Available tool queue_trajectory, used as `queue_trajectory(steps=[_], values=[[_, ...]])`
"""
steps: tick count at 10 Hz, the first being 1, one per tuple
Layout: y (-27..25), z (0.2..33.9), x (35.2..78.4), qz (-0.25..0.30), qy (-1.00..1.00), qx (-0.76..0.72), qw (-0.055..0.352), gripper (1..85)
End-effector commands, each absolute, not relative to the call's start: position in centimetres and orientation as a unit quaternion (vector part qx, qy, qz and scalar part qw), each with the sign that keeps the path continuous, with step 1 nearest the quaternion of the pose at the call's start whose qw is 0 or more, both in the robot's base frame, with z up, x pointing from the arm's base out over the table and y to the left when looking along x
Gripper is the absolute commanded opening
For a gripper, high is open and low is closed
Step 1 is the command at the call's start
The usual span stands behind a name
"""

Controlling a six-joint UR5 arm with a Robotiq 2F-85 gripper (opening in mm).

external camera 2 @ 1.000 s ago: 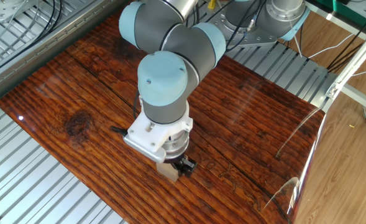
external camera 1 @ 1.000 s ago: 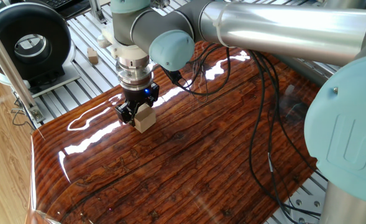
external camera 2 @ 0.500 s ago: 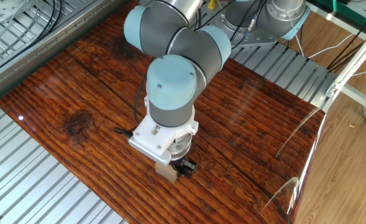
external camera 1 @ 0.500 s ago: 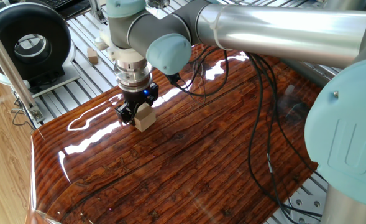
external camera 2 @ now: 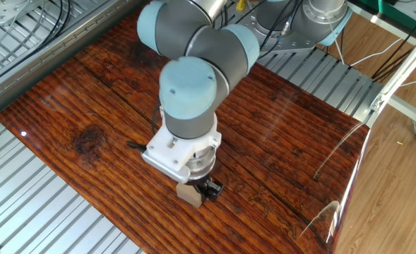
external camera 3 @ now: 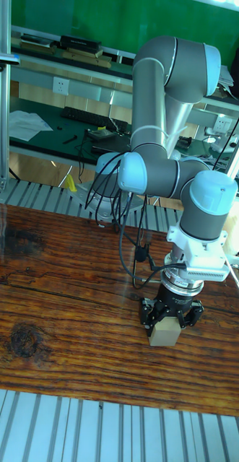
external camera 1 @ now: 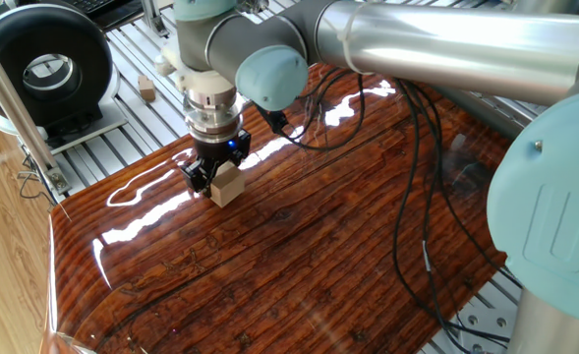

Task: Hold a small block with the gripper and sweep it from left to right on the table

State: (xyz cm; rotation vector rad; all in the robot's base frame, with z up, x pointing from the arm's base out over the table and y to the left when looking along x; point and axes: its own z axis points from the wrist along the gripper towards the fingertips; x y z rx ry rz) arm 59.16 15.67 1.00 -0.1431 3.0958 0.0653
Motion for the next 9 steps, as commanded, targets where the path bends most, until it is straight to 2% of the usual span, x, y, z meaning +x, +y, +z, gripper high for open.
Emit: queue_trajectory(steps=[1, 9], values=[[15.06, 1.07, 59.17, 0.019, 0.999, -0.044, 0.021, 1.0], [15.9, 0.51, 59.02, 0.02, 0.999, -0.033, 0.024, 1.0]])
